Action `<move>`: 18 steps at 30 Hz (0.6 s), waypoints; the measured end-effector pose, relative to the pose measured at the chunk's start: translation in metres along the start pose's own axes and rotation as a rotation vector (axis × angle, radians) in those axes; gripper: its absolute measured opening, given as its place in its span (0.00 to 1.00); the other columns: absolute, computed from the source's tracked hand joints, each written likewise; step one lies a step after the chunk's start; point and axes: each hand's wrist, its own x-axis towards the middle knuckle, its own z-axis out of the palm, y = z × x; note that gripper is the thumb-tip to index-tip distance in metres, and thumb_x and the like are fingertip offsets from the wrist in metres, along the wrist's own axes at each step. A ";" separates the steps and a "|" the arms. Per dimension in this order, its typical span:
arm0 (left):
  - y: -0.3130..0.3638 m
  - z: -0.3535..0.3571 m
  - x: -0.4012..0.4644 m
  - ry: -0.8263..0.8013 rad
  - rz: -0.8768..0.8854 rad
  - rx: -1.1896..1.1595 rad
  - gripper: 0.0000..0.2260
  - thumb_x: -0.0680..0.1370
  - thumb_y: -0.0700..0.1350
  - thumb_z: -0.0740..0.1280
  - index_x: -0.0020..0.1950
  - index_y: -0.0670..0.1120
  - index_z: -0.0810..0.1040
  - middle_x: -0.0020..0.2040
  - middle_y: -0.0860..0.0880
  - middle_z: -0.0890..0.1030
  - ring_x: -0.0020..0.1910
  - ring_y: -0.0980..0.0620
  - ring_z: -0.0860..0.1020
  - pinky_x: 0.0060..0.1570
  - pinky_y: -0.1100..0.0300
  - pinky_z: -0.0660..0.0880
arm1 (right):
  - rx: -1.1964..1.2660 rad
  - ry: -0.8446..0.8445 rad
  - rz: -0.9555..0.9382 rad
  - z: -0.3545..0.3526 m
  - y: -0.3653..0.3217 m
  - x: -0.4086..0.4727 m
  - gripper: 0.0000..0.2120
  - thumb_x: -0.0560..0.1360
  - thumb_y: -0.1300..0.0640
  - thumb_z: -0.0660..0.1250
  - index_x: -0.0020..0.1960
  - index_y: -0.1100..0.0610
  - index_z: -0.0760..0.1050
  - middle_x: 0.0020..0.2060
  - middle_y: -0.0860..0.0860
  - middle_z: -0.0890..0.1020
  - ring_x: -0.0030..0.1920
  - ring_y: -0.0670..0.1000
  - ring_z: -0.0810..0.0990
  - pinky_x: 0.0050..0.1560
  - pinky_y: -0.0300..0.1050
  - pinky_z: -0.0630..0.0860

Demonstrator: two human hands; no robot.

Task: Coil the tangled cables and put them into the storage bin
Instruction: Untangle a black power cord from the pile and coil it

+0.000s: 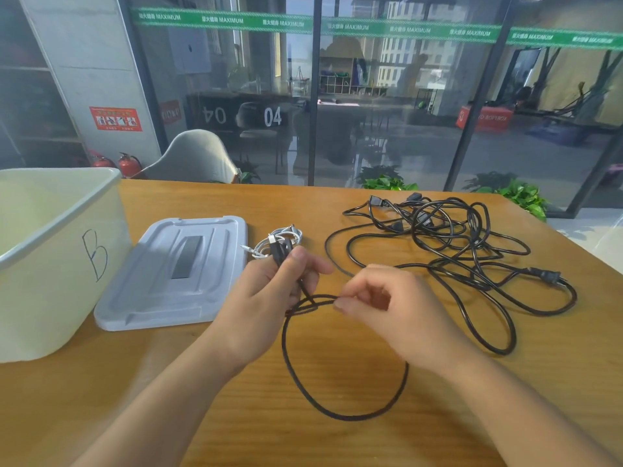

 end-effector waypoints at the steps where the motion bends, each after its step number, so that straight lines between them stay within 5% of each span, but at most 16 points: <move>1: -0.001 -0.001 0.001 0.024 0.002 0.001 0.22 0.84 0.55 0.55 0.51 0.45 0.86 0.37 0.51 0.75 0.30 0.53 0.62 0.33 0.64 0.63 | 0.056 0.004 0.059 -0.004 0.002 0.001 0.05 0.75 0.49 0.78 0.41 0.45 0.84 0.33 0.43 0.78 0.33 0.42 0.73 0.36 0.35 0.70; 10: -0.002 -0.018 0.007 0.184 0.009 -0.018 0.21 0.88 0.50 0.56 0.50 0.45 0.87 0.38 0.50 0.78 0.29 0.56 0.64 0.30 0.71 0.64 | 0.420 0.104 0.353 -0.025 0.018 0.010 0.06 0.80 0.51 0.73 0.45 0.50 0.85 0.31 0.49 0.79 0.32 0.48 0.77 0.34 0.42 0.76; 18: -0.004 -0.014 0.006 0.149 0.018 0.011 0.20 0.88 0.49 0.55 0.51 0.44 0.85 0.39 0.50 0.79 0.31 0.55 0.74 0.33 0.71 0.69 | 0.281 0.070 0.176 -0.019 0.016 0.007 0.05 0.80 0.48 0.71 0.46 0.46 0.83 0.26 0.51 0.77 0.25 0.49 0.75 0.32 0.39 0.74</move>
